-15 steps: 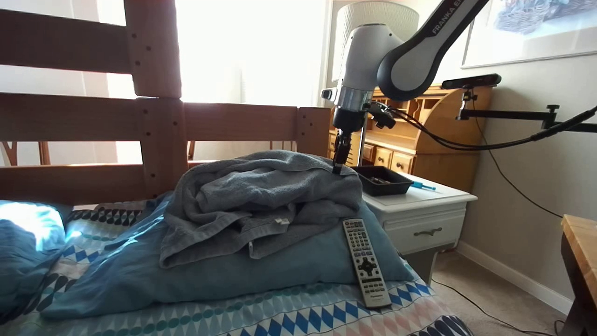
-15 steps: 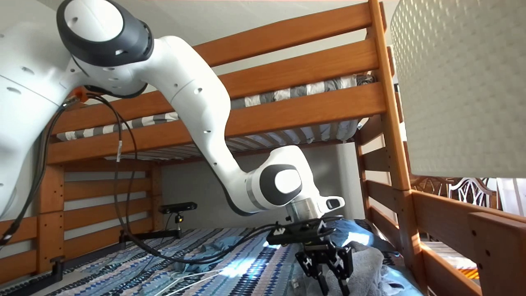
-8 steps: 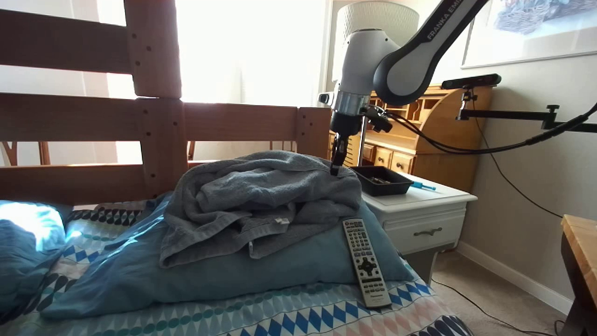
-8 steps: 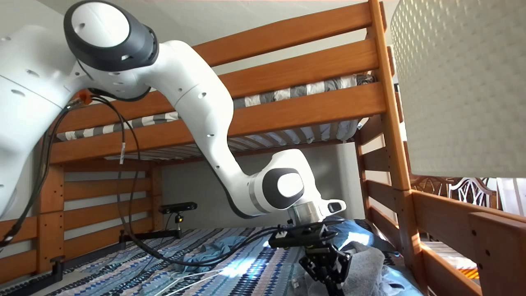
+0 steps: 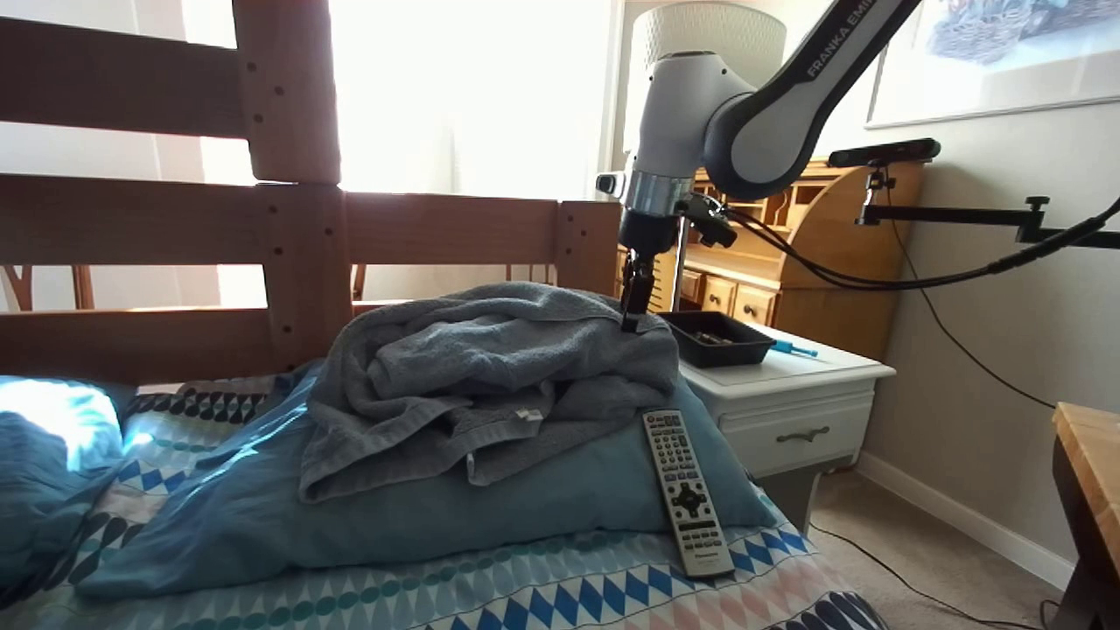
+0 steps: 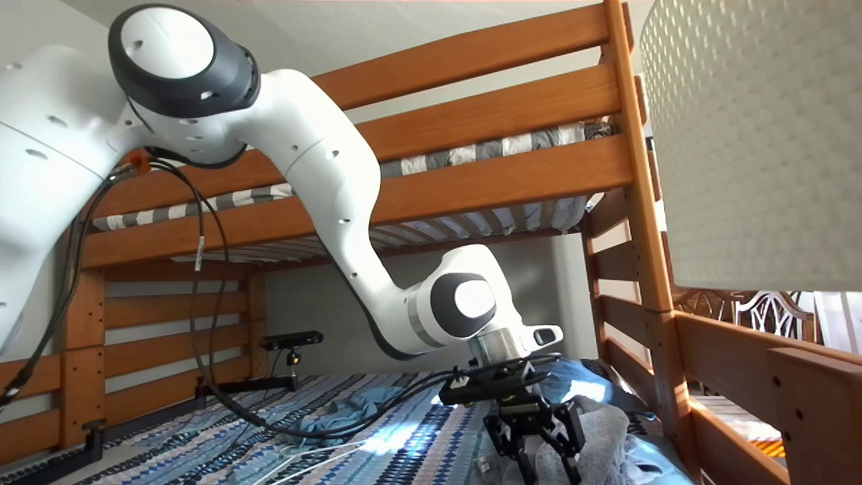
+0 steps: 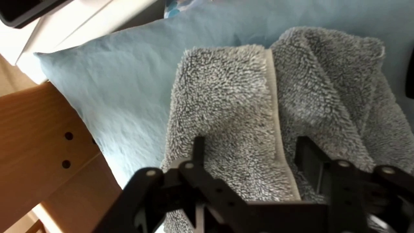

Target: Move the blue towel to the left.

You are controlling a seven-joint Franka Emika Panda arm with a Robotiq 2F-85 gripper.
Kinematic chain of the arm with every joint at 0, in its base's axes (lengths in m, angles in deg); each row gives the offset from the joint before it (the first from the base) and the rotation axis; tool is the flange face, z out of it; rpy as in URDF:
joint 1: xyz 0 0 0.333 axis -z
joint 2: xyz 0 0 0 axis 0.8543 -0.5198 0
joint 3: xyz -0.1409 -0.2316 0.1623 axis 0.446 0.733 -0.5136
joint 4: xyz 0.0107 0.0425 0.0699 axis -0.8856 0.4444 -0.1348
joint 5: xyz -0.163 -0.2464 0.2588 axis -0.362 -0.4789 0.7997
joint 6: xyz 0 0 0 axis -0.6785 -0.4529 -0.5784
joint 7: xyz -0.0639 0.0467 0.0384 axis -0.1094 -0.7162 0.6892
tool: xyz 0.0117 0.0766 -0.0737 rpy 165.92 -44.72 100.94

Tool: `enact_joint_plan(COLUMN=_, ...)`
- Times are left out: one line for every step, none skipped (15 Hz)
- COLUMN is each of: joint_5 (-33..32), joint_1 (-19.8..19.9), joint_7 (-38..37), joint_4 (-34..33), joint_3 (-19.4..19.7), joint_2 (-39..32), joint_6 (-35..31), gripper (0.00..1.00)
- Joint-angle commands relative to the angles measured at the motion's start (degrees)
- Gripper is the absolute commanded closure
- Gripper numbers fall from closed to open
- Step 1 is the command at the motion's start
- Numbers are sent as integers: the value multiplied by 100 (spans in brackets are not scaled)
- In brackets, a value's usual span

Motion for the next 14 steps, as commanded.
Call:
enact_joint_plan(joint_5=-674, joint_1=-478, joint_7=-670, joint_4=-188, joint_3=388, joint_2=-150, joint_6=128, gripper=1)
enact_joint_plan(joint_5=-840, joint_1=-581, joint_7=-819, joint_4=-214, joint_3=477, joint_2=-183, joint_6=127, gripper=0)
enact_joint_plan(joint_5=-974, joint_1=-660, joint_7=-950, joint_4=-240, joint_3=543, joint_2=-216, joint_6=128, gripper=0)
enact_joint_plan(joint_5=-1051, joint_1=-693, joint_7=-1031, joint_4=-265, joint_3=569, joint_2=-250, joint_6=132, gripper=0)
enact_joint_plan(joint_5=-1164, joint_1=-724, joint_7=-1133, joint_4=-302, joint_3=611, joint_2=-307, joint_6=101, gripper=0)
enact_joint_plan(joint_5=-1233, joint_1=-732, joint_7=-1217, joint_4=-335, joint_3=629, joint_2=-366, joint_6=87, gripper=0)
enact_joint_plan(joint_5=-1276, joint_1=-722, joint_7=-1276, joint_4=-382, joint_3=633, joint_2=-440, joint_6=78, gripper=0)
enact_joint_plan(joint_5=-1350, joint_1=-724, joint_7=-1326, joint_4=-423, joint_3=655, joint_2=-497, joint_6=56, gripper=0)
enact_joint_plan(joint_5=-1365, joint_1=-691, joint_7=-1330, joint_4=-449, joint_3=627, joint_2=-539, joint_6=64, gripper=25)
enact_joint_plan(joint_5=-1395, joint_1=-689, joint_7=-1354, joint_4=-485, joint_3=635, joint_2=-583, joint_6=60, gripper=28)
enact_joint_plan(joint_5=-1393, joint_1=-683, joint_7=-1349, joint_4=-522, joint_3=631, joint_2=-623, joint_6=53, gripper=34)
enact_joint_plan(joint_5=-1377, joint_1=-674, joint_7=-1333, joint_4=-552, joint_3=619, joint_2=-663, joint_6=44, gripper=41)
enact_joint_plan(joint_5=-1349, joint_1=-667, joint_7=-1319, joint_4=-576, joint_3=603, joint_2=-685, joint_6=56, gripper=50)
enact_joint_plan(joint_5=-1326, joint_1=-664, joint_7=-1300, joint_4=-595, joint_3=581, joint_2=-694, joint_6=67, gripper=55)
